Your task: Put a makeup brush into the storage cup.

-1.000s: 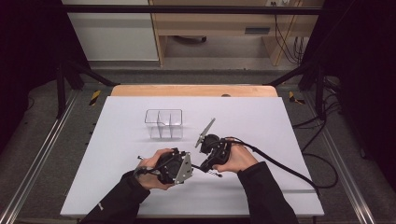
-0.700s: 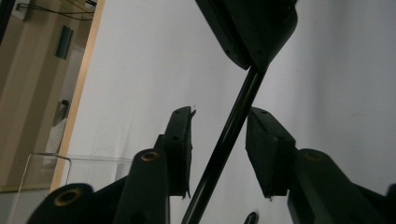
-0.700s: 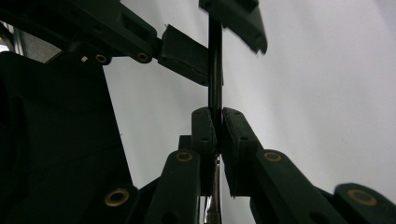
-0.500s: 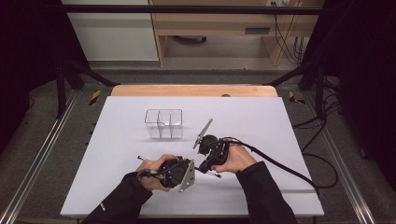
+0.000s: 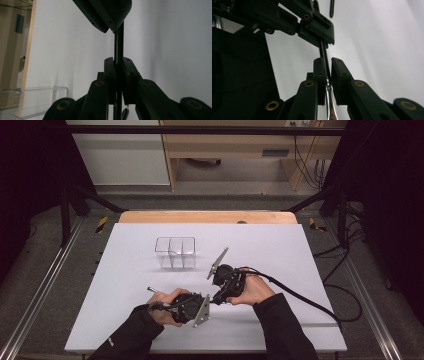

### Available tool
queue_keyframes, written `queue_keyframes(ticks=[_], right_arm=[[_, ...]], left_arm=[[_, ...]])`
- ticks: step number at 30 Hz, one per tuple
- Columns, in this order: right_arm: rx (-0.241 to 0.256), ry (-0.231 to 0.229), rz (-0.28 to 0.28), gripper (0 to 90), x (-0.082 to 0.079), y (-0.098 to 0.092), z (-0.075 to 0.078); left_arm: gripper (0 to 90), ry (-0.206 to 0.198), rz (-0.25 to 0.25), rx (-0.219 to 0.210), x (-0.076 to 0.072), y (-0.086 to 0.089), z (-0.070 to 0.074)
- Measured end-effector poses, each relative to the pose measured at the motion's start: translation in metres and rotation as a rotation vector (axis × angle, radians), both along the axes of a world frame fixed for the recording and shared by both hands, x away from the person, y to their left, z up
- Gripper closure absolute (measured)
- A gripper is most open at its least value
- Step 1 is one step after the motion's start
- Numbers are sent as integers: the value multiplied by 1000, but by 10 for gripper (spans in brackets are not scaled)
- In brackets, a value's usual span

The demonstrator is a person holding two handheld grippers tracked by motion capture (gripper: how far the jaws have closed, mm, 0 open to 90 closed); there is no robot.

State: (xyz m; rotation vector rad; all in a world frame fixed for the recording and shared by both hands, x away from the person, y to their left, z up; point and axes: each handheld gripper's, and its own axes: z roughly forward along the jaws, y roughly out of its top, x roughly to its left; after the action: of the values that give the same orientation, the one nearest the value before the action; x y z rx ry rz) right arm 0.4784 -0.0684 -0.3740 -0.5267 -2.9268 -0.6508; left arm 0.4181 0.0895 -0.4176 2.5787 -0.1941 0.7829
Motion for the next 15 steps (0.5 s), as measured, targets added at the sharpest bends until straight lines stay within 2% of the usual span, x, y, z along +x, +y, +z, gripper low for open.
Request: queue_keyframes(ticks=[4, 6, 9, 15], right_arm=[[42, -49, -11, 768, -1, -4, 4], [60, -89, -12, 746, -1, -7, 7], [80, -144, -37, 695, -3, -12, 13], [162, -241, -95, 572, -5, -27, 25]], left_arm=[[831, 15, 21, -24, 1, 3, 2], [831, 22, 33, -41, 2, 5, 2], [831, 39, 55, -65, 3, 8, 3], [830, 69, 113, -108, 6, 17, 2]])
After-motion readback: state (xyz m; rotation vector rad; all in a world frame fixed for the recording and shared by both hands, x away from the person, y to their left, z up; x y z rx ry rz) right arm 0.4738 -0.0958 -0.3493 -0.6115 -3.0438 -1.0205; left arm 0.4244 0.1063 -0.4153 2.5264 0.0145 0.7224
